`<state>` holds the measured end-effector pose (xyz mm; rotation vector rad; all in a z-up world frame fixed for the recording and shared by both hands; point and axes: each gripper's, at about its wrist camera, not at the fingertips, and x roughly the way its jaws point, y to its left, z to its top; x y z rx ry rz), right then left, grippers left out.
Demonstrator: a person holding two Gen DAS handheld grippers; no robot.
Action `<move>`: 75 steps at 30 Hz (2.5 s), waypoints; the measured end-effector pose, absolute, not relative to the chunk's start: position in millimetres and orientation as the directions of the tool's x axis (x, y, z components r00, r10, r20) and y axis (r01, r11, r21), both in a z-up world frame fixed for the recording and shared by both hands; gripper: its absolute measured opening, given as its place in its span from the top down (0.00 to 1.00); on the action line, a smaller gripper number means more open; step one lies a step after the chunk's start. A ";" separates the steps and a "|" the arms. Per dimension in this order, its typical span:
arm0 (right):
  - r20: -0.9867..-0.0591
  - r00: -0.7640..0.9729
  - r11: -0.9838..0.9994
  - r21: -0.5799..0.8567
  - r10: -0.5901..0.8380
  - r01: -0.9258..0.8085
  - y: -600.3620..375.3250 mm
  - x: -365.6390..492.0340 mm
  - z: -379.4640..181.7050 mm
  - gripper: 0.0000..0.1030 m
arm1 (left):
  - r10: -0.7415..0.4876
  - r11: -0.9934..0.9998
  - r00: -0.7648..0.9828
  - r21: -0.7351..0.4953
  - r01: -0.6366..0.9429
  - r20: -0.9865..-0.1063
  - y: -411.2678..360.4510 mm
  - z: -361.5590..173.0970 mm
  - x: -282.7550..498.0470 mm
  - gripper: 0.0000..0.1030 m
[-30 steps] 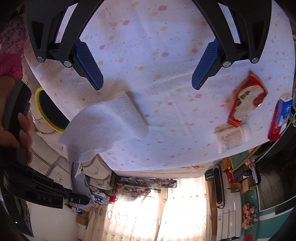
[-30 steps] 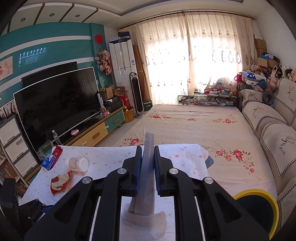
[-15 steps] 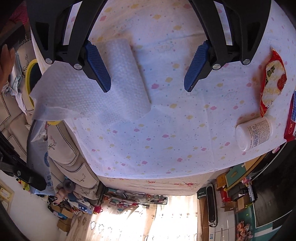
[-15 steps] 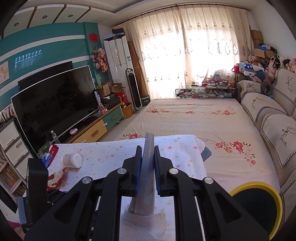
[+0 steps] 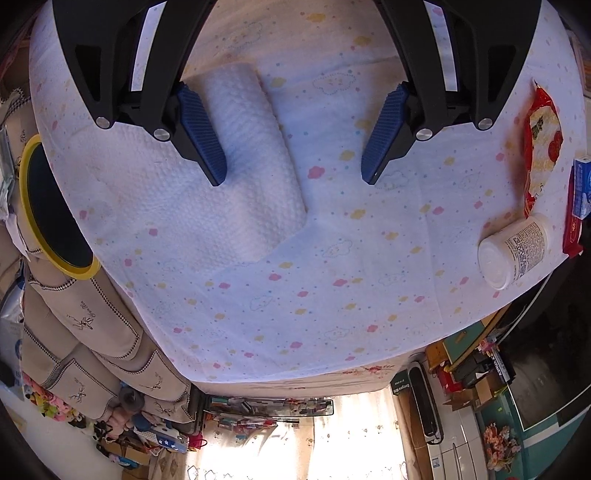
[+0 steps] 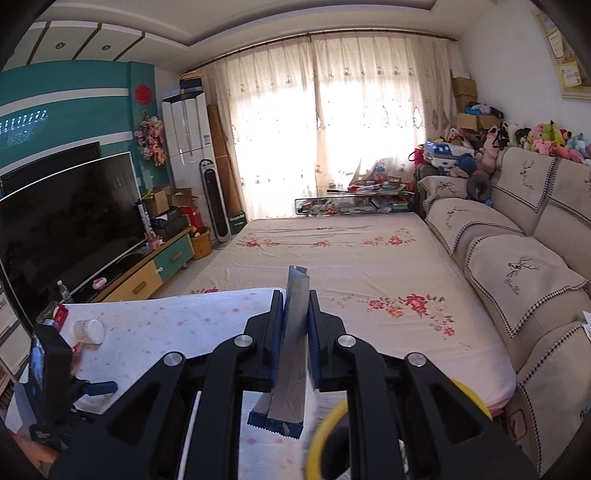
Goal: Collect trash
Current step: 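Grasp the paper towel with the left gripper while the right gripper drops the plastic sheet into the bin, then carry the paper towel with the left gripper and drop it into the bin, then move the right gripper to the white pill bottle and grasp it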
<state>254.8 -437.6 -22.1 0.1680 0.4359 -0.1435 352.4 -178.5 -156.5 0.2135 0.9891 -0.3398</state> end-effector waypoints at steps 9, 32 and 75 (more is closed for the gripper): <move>-0.530 0.815 0.945 0.072 -0.236 0.320 -503.4 234.2 -78.7 0.84 | -0.166 0.925 0.513 0.047 0.376 -0.842 -182.5 -156.0 349.4 0.28; -0.514 0.814 0.927 0.087 -0.272 0.365 -509.8 166.9 -104.1 0.59 | -0.259 0.876 0.461 -0.005 0.483 -0.849 -231.0 -149.7 327.6 0.87; -0.430 0.793 0.847 0.110 -0.431 0.520 -556.4 54.9 -77.6 0.54 | -0.489 0.663 0.383 -0.049 0.747 -0.784 -473.3 -111.7 250.7 0.27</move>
